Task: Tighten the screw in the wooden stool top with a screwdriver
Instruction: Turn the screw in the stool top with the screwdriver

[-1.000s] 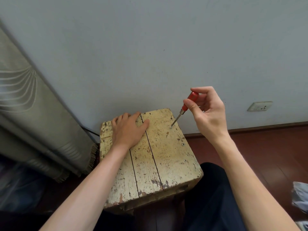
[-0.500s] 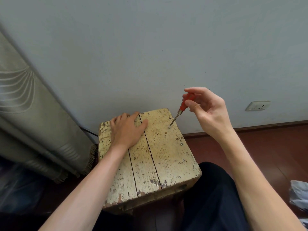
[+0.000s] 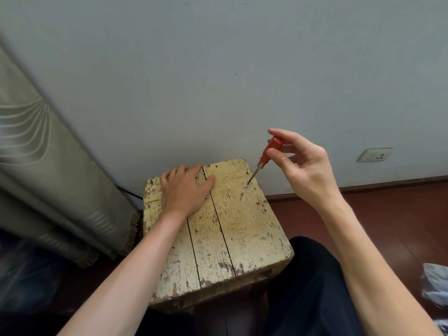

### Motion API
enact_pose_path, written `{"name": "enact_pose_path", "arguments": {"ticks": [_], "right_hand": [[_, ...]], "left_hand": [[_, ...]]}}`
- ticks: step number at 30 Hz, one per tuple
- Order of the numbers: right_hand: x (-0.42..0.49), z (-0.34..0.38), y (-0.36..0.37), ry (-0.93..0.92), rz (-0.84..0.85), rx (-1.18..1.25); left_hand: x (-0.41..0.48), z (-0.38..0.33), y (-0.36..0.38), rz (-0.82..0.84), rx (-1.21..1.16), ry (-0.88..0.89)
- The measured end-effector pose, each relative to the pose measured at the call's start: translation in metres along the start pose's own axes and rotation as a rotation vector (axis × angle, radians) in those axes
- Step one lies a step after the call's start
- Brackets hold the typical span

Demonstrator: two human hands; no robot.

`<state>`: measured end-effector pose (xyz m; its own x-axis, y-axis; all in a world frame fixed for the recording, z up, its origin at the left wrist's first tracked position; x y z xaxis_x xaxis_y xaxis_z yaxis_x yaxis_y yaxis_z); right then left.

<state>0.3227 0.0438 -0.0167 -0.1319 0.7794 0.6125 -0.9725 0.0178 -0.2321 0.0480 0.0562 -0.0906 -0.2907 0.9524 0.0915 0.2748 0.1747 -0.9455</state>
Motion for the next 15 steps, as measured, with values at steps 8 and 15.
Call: {"name": "enact_pose_path", "arguments": {"ticks": [8, 15], "right_hand": [[0.001, 0.003, -0.002, 0.016, 0.019, 0.072], [0.000, 0.007, 0.009, 0.027, -0.101, 0.008]], "left_hand": [[0.001, 0.000, 0.000, 0.005, 0.008, -0.002], [0.001, 0.001, 0.001, 0.001, 0.009, -0.004]]}}
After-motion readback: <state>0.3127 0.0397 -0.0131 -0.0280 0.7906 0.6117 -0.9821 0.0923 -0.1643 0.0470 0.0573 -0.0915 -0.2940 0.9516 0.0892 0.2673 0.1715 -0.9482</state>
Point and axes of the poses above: each hand's wrist, its own x-axis towards the middle knuckle, its own y-axis out of the palm, z = x × y, the point moved 1 cm from there along x, towards the middle knuckle, and after that the axes turned 9 degrees about -y, right-handed, at the moved point
